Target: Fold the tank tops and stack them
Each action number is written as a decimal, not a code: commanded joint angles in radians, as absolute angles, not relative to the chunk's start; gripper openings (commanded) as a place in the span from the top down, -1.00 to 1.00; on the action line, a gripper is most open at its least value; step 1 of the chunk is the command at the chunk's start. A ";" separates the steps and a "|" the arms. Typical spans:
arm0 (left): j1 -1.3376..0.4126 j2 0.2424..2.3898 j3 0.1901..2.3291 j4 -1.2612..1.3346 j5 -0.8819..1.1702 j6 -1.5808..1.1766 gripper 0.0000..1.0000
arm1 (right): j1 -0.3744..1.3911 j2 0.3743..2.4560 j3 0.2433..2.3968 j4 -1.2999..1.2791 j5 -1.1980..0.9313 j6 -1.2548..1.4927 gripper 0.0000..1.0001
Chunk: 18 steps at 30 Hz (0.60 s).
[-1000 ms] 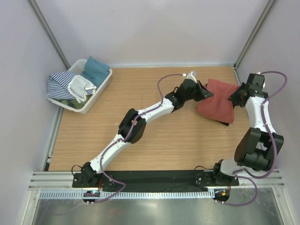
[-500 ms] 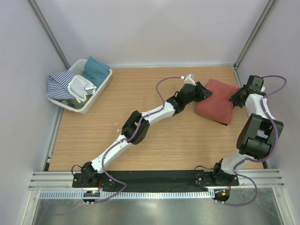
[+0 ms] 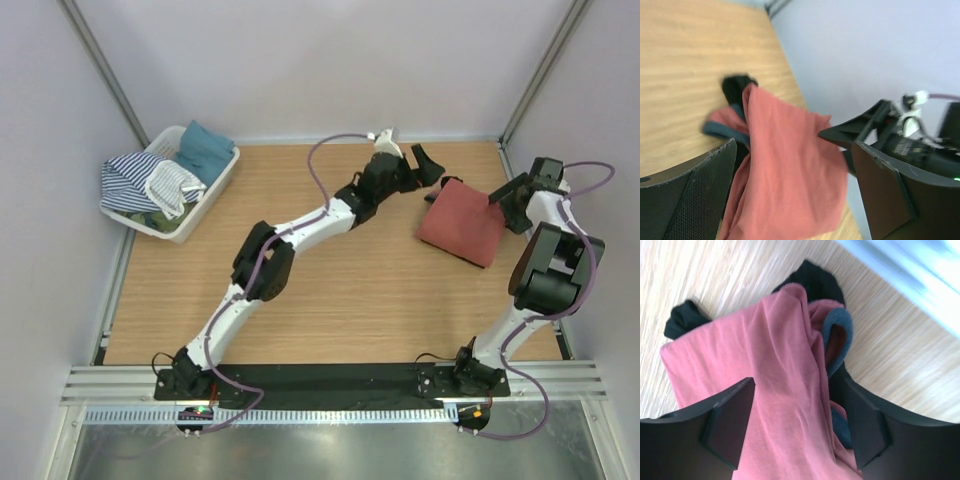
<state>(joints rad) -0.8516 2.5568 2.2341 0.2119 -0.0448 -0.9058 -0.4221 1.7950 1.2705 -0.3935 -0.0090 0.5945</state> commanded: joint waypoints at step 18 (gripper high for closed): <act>-0.712 1.590 1.329 0.176 -0.084 -0.764 -0.99 | -0.400 1.479 1.028 -0.008 -0.776 0.690 0.29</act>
<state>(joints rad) -0.7280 1.6623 1.4052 0.1749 -0.0845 -0.7769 -0.4110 1.4200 1.1496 -0.2279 -0.4431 0.5743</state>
